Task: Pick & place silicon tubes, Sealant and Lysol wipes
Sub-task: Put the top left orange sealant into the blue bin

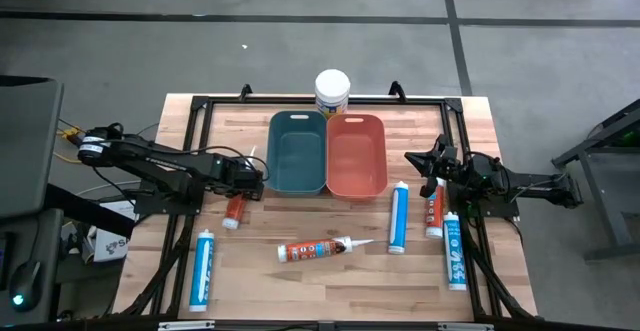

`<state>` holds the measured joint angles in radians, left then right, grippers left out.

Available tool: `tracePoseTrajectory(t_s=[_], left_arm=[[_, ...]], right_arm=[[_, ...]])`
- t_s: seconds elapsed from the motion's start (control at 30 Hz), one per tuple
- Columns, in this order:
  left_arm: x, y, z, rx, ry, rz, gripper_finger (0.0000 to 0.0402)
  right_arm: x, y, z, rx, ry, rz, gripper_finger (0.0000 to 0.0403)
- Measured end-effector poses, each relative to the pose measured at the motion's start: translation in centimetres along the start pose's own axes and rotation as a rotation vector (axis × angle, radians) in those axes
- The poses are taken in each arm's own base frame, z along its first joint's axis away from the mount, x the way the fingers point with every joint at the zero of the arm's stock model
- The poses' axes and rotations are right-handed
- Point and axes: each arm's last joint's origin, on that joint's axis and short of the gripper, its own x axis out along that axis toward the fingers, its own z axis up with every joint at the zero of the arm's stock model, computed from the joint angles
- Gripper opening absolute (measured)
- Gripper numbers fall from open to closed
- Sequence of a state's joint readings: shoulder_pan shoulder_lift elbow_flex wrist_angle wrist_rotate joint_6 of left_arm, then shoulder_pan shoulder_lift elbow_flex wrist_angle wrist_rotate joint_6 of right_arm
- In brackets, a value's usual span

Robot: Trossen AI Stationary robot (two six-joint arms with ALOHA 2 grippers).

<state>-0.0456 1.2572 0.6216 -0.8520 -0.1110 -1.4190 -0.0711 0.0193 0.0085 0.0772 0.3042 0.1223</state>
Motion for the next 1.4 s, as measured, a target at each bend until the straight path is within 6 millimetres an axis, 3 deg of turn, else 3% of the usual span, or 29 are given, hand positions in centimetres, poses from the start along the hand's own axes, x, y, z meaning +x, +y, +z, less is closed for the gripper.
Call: tracePoseTrajectory(t_s=[0.63,0.77,1.13,1.4], left_arm=[[2.3,-0.7,-0.3,0.061,0.069,0.1,0.023],[2.3,-0.7,-0.3,0.062,0.065,0.101,0.0193],[2.0,-0.6,-0.3,0.061,0.061,0.088,0.0192],[0.1,0.4,-0.1,0.052,-0.007,0.018,0.019]], right_arm=[[0.0,0.0,0.0,0.0,0.001,0.0,0.0012],[0.0,0.0,0.0,0.0,0.001,0.0,0.0012],[0.0,0.0,0.0,0.0,0.0,0.0,0.0012],[0.0,0.0,0.0,0.0,0.0,0.0,0.0012]])
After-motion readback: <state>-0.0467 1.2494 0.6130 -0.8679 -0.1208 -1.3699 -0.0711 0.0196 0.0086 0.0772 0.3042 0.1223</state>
